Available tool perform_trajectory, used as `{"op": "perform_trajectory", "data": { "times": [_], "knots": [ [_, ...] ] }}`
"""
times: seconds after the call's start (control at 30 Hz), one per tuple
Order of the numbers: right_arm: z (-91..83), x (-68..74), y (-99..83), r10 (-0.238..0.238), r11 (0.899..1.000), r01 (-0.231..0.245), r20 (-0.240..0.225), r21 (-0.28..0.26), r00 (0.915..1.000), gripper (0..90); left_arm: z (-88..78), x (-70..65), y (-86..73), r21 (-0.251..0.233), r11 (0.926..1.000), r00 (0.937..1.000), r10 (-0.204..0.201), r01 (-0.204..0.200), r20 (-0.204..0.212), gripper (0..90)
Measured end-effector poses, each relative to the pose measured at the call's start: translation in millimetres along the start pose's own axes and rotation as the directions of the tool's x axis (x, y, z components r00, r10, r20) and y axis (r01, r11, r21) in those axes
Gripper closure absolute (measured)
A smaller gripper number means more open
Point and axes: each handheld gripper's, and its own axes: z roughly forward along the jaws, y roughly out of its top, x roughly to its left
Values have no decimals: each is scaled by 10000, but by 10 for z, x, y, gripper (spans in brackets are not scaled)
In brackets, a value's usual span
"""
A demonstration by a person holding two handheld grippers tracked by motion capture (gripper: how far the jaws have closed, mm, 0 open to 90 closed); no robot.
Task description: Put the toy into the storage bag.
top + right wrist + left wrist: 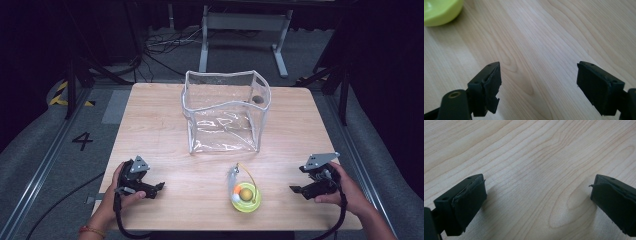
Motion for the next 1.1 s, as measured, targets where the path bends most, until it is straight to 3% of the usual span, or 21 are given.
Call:
{"op": "perform_trajectory", "data": {
  "times": [0.3, 0.63, 0.7, 0.83, 1.1],
  "knots": [
    [-71, 252, 277, -741, 9972, 746, -572, 63, 9956, 221, 0, 0, 0, -2, 10000, 10000, 0, 0, 0, 5],
    [-102, 436, 490, -1326, 9894, 1356, -566, 523, 9895, 250, 0, 0, 0, -3, 10000, 10000, -2, 2, 0, 5],
    [-141, 509, 576, -1681, 9830, 1716, -564, 655, 9842, 259, 0, 0, 0, 0, 10000, 10000, 1, -1, 2, 5],
    [-181, 540, 656, -1638, 9835, 1693, -835, 640, 9830, 258, -1, -3, -1, 40, 10000, 10000, -58, 58, 71, 4],
    [-153, 710, 894, -2133, 9701, 2241, -1129, 936, 9704, 229, -1, -4, -1, 38, 10000, 10000, -60, 60, 71, 4]
  ]
}}
